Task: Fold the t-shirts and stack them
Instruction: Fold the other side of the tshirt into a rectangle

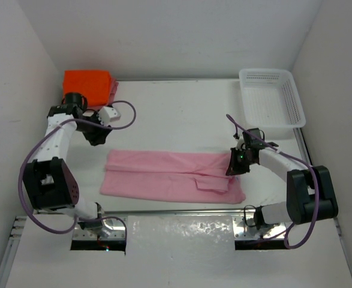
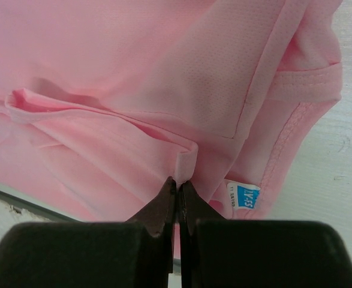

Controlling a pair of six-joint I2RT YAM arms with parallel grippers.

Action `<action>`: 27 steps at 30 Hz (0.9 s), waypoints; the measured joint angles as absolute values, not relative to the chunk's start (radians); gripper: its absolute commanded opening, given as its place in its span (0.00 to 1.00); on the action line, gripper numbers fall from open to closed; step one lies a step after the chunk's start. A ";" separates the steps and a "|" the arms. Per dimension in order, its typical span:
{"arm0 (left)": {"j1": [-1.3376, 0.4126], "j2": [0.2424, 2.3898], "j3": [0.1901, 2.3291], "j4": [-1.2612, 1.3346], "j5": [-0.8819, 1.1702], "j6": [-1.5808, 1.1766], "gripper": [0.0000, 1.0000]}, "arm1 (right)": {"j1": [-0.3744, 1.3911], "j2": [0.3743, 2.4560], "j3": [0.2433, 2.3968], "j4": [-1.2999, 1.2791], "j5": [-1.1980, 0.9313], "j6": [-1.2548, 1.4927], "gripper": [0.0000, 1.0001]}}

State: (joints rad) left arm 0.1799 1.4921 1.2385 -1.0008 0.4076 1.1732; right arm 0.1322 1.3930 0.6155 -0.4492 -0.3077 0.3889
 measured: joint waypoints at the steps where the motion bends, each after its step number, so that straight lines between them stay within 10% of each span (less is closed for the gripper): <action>1: 0.175 1.493 1.252 -1.015 0.427 1.182 0.47 | 0.132 1.393 0.616 -0.449 -0.308 0.389 0.00; 13: 0.115 1.653 1.056 -1.102 0.404 1.235 0.54 | 0.132 1.393 0.616 -0.449 -0.307 0.388 0.00; 18: 0.084 1.649 1.031 -1.052 0.387 1.224 0.30 | 0.132 1.393 0.616 -0.450 -0.307 0.389 0.00; 24: 0.084 1.647 0.996 -0.996 0.317 1.221 0.30 | 0.132 1.393 0.616 -0.449 -0.307 0.389 0.00; 27: 0.084 1.644 0.983 -0.985 0.288 1.214 0.14 | 0.132 1.396 0.616 -0.449 -0.307 0.389 0.00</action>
